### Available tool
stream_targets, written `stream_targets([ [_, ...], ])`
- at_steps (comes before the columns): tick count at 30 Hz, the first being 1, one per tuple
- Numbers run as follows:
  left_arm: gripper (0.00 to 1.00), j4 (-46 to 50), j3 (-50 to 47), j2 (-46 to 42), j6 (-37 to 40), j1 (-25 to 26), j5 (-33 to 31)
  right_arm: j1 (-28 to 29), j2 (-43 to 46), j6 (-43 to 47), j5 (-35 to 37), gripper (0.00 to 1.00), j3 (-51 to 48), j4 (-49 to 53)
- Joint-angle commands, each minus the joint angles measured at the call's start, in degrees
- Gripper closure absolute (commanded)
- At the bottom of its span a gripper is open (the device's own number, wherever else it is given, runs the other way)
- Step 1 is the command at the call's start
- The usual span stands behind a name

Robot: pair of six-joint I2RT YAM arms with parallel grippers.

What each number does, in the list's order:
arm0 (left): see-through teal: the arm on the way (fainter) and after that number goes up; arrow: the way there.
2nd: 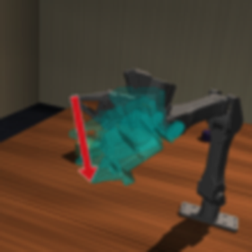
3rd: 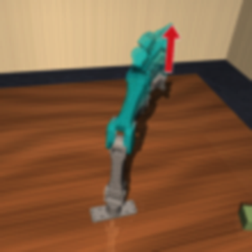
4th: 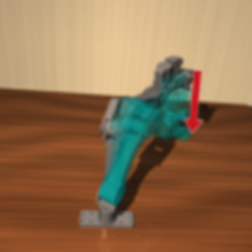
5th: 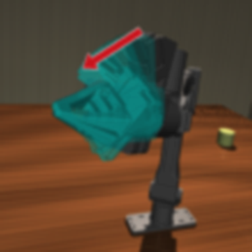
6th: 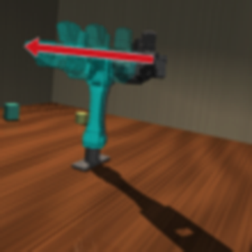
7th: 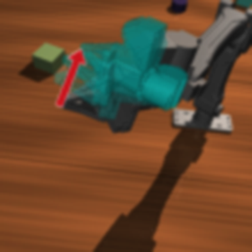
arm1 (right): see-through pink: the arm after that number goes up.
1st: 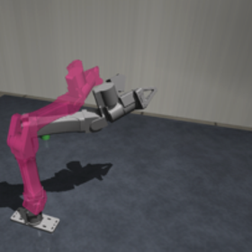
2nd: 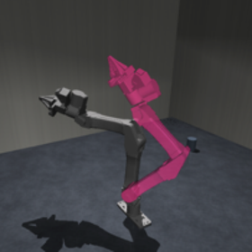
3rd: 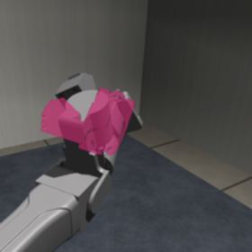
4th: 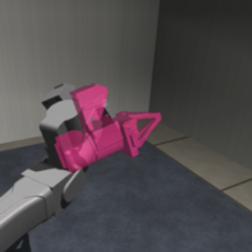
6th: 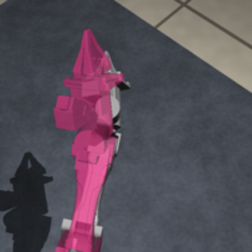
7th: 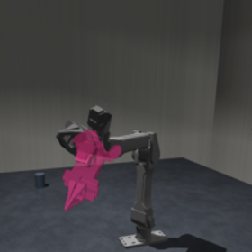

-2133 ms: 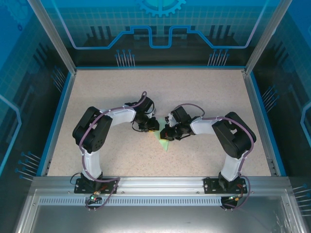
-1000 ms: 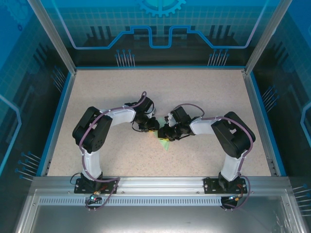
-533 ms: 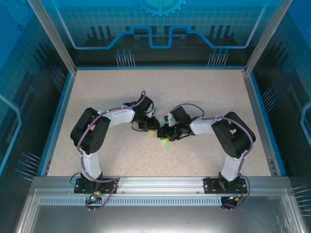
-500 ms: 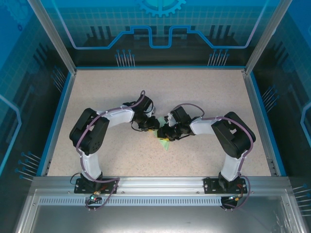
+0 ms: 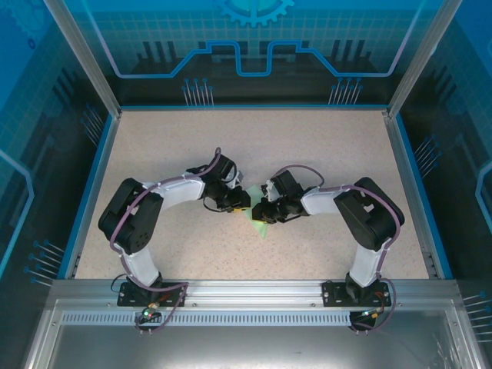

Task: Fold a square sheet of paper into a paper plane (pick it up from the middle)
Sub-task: Third fold the triangle at the center of the table.

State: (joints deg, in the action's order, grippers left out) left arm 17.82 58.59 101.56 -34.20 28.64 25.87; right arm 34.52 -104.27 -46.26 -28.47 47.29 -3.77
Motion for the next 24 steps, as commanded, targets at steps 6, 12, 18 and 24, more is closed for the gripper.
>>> stream_targets([
  [6,0.76,-4.4,-4.2,-4.4,-3.0,0.1,3.8,1.1,-1.9,1.3,3.4,0.89,-2.1,2.7],
  [12,0.78,-6.3,-6.0,-4.4,-3.9,1.0,4.2,1.1,-1.9,1.6,3.6,0.99,-2.3,3.2],
  [18,0.81,-9.0,-6.8,-3.1,-5.4,2.4,4.7,1.1,-2.0,2.0,3.9,1.0,-2.4,3.7],
  [24,0.86,-12.0,-7.8,-0.9,-6.8,3.0,4.8,1.1,-1.9,2.1,3.7,1.0,-2.8,3.6],
])
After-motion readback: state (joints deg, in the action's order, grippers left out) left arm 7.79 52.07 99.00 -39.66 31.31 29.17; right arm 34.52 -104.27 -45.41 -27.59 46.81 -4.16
